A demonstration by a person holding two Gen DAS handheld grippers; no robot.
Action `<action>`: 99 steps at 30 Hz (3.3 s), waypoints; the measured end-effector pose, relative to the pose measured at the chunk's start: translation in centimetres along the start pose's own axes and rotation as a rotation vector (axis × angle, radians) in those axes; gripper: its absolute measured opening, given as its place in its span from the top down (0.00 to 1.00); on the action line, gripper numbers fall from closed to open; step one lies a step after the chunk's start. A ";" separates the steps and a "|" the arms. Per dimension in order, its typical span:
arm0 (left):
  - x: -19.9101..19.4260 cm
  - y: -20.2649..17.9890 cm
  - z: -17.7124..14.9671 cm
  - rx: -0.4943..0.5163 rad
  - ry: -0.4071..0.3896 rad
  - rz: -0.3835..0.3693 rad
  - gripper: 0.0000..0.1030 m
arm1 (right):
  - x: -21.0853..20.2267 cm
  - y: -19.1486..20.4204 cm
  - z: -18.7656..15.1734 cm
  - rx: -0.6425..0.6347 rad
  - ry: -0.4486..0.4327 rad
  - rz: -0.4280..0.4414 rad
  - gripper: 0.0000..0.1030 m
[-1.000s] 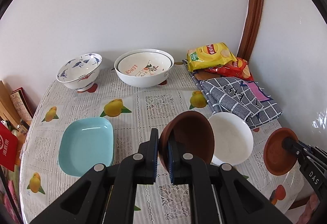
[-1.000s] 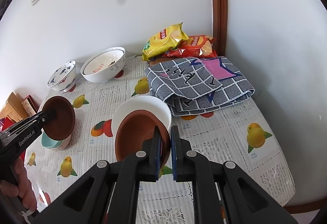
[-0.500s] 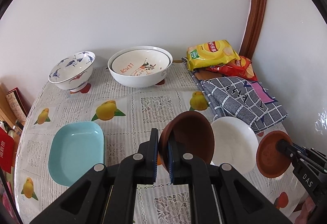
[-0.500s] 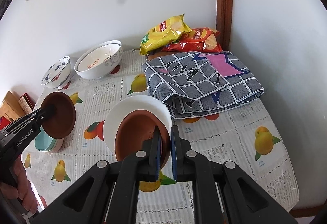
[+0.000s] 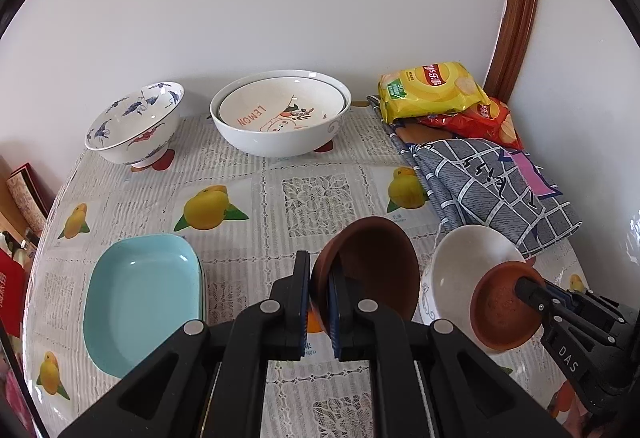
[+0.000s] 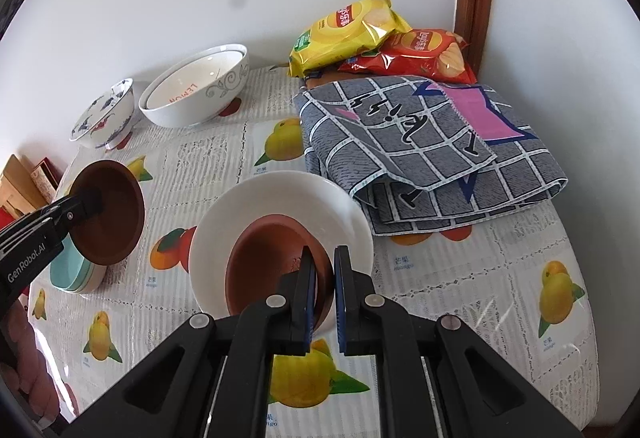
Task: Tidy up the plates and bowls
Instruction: 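Lower the right tool's brown dish into the white bowl and open it while the left tool holds its dish, then lower the brown dish into the white bowl and open the left tool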
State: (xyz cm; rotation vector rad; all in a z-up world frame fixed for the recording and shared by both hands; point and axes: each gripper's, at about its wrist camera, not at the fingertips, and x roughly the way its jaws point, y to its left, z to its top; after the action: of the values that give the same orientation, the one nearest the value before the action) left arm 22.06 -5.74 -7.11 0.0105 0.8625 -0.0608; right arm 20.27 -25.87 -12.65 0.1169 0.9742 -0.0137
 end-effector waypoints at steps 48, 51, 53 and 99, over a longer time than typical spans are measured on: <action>0.9 1.0 -0.5 -0.014 0.030 -0.019 0.92 | 1.8 2.5 -0.4 -0.182 -0.015 -0.127 0.62; 0.2 0.6 -0.4 -0.014 0.025 -0.034 0.92 | 0.4 1.9 -0.4 -0.145 -0.031 -0.092 0.61; -0.3 0.2 -0.4 -0.016 0.022 -0.049 0.92 | -0.9 1.5 -0.4 -0.131 -0.050 -0.085 0.58; 5.5 -10.0 -1.2 0.068 0.182 -0.179 0.91 | -4.7 -10.8 -7.5 0.126 -0.040 -0.160 0.49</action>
State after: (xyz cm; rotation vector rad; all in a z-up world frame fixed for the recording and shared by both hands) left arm 24.16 -16.00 -11.87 0.0022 1.0416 -0.2601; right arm 10.78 -36.06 -13.94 0.1537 0.9402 -0.2240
